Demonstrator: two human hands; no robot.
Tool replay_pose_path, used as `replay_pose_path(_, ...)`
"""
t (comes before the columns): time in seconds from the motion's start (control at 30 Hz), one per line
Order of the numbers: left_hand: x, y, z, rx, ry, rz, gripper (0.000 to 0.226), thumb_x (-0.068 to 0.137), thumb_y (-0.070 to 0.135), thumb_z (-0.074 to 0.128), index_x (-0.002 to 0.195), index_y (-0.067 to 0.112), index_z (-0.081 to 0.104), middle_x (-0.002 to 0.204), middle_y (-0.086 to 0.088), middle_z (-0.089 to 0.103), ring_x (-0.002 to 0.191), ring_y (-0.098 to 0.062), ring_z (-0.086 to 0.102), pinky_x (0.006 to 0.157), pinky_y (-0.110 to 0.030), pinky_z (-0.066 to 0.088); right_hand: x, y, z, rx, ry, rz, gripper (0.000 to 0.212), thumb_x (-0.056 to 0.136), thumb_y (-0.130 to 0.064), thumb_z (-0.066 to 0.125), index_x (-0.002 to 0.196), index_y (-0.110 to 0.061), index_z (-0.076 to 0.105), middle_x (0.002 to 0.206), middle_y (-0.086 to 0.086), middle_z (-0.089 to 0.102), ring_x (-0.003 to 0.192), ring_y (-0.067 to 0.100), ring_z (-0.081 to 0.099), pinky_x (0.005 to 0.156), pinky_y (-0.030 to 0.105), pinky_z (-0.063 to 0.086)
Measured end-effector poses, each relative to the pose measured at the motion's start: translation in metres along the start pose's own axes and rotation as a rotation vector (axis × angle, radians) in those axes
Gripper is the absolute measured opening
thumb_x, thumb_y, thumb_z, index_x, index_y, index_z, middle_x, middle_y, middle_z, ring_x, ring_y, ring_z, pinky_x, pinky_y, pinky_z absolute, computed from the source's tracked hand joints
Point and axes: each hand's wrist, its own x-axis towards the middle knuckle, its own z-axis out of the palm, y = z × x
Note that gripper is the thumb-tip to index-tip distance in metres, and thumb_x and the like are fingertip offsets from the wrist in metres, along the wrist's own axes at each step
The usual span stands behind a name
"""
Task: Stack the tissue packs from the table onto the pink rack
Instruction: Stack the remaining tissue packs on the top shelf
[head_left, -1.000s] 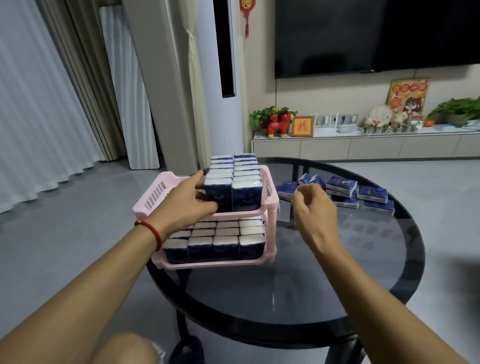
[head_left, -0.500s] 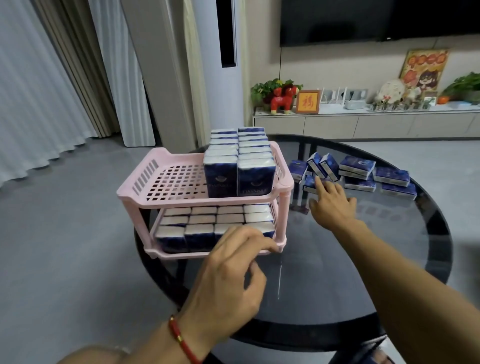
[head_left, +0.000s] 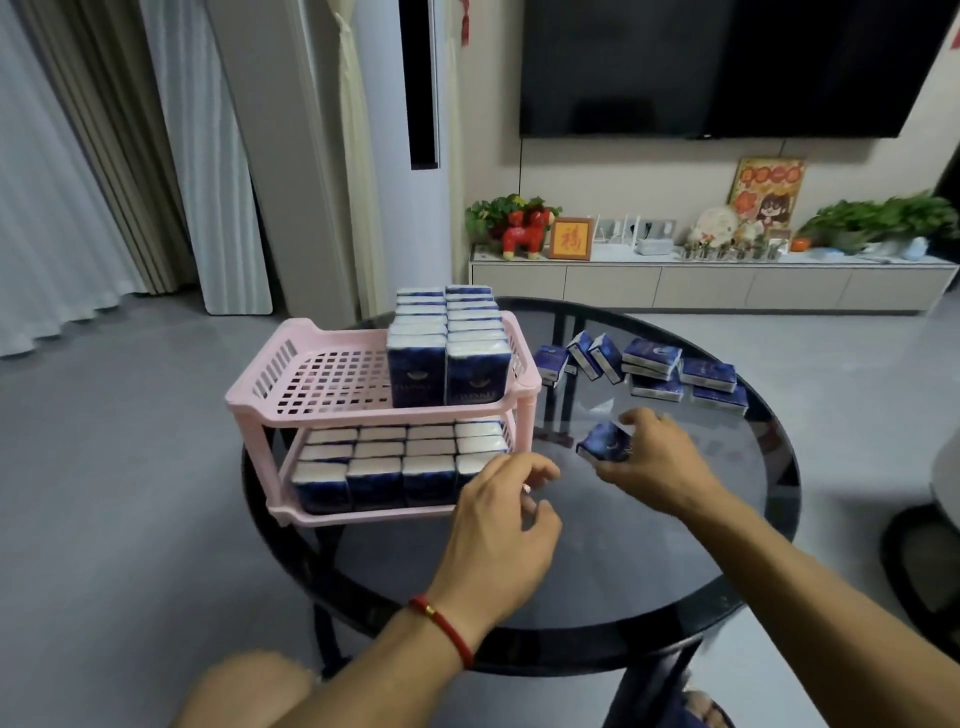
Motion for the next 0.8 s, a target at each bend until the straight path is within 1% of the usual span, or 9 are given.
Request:
replay_pose_path(0.1,0.003,0.005,-0.009,-0.135,0.073,-0.049,0.029,0.093,0.024,0.068,0.121,0.026,0.061,0.104,0.006,0.064,0.079,-0.012,0.066,0.071,-0.022,0.058,-0.035,-0.024,-0.035,0.314,0.045,-0.175,0.052,0.081,-0.032,0.083,0.123,-0.024,0.054,0.109,-0.004,0.061,0.085,0.01,0.067,0.069,0.025,0.06)
replay_pose_path(0.2,0.004,0.012,-0.025,-0.284,0.114,0.016,0.048,0.089,0.049,0.069,0.132,0.035,0.053,0.113,0.01,0.066,0.094,-0.013,0.072,0.076,-0.032,0.062,-0.07,-0.056,-0.054,0.356,0.053,-0.466,0.055,0.079,-0.042,0.083,0.123,-0.033,0.051,0.114,-0.019,0.053,0.099,0.001,0.058,0.075,0.014,0.053)
replay_pose_path(0.33,0.002,0.015,-0.044,-0.237,0.255,0.129,0.038,0.096,0.026,0.07,0.131,0.026,0.058,0.119,0.014,0.069,0.113,-0.006,0.067,0.09,-0.028,0.059,-0.091,-0.086,-0.034,0.279,0.071,-0.76,0.061,0.077,-0.051,0.077,0.127,-0.025,0.053,0.113,-0.012,0.052,0.098,0.005,0.055,0.076,0.013,0.048)
replay_pose_path(0.43,0.002,0.01,-0.06,-0.077,0.373,0.214,0.036,0.098,0.016,0.066,0.133,0.02,0.059,0.13,0.022,0.061,0.125,-0.004,0.06,0.097,-0.036,0.058,-0.09,-0.101,-0.027,0.316,0.085,-0.8,0.059,0.084,-0.051,0.071,0.133,-0.026,0.05,0.121,-0.014,0.05,0.107,0.0,0.053,0.084,0.012,0.047)
replay_pose_path(0.5,0.004,0.01,-0.077,0.017,0.477,0.268,0.036,0.099,0.011,0.064,0.134,0.017,0.06,0.132,0.033,0.053,0.127,0.009,0.051,0.099,-0.026,0.055,-0.087,-0.104,-0.026,0.359,0.119,-0.785,0.049,0.091,-0.047,0.064,0.133,-0.027,0.05,0.123,-0.016,0.049,0.112,0.002,0.053,0.09,0.018,0.05)
replay_pose_path(0.57,0.009,0.009,-0.096,0.104,0.577,0.311,0.034,0.098,0.005,0.062,0.131,0.011,0.062,0.131,0.015,0.06,0.124,0.007,0.051,0.105,-0.019,0.047,-0.082,-0.107,-0.025,0.376,0.221,-0.76,0.037,0.094,-0.035,0.063,0.129,-0.025,0.054,0.123,-0.014,0.049,0.112,0.004,0.053,0.094,0.025,0.05)
replay_pose_path(0.63,0.016,0.008,-0.113,0.183,0.613,0.325,0.034,0.098,0.0,0.06,0.129,0.011,0.065,0.129,0.002,0.063,0.125,-0.006,0.055,0.11,-0.026,0.044,-0.075,-0.11,-0.023,0.389,0.335,-0.71,0.033,0.094,-0.021,0.064,0.127,-0.023,0.056,0.124,-0.01,0.05,0.115,0.006,0.052,0.098,0.031,0.049)
replay_pose_path(0.7,0.025,0.004,-0.123,0.221,0.594,0.341,0.036,0.096,-0.005,0.06,0.127,0.013,0.067,0.126,0.004,0.062,0.124,-0.004,0.055,0.11,-0.027,0.045,-0.067,-0.115,-0.021,0.413,0.387,-0.649,0.037,0.093,-0.015,0.064,0.129,-0.024,0.057,0.129,-0.009,0.05,0.121,0.011,0.051,0.104,0.034,0.047)
replay_pose_path(0.8,0.04,-0.001,-0.124,0.252,0.538,0.35,0.038,0.093,-0.009,0.062,0.124,0.012,0.068,0.122,0.007,0.059,0.116,0.007,0.052,0.105,-0.012,0.042,-0.058,-0.12,-0.017,0.388,0.372,-0.622,0.046,0.094,-0.015,0.064,0.138,-0.024,0.056,0.141,-0.007,0.049,0.132,0.011,0.045,0.112,0.037,0.041)
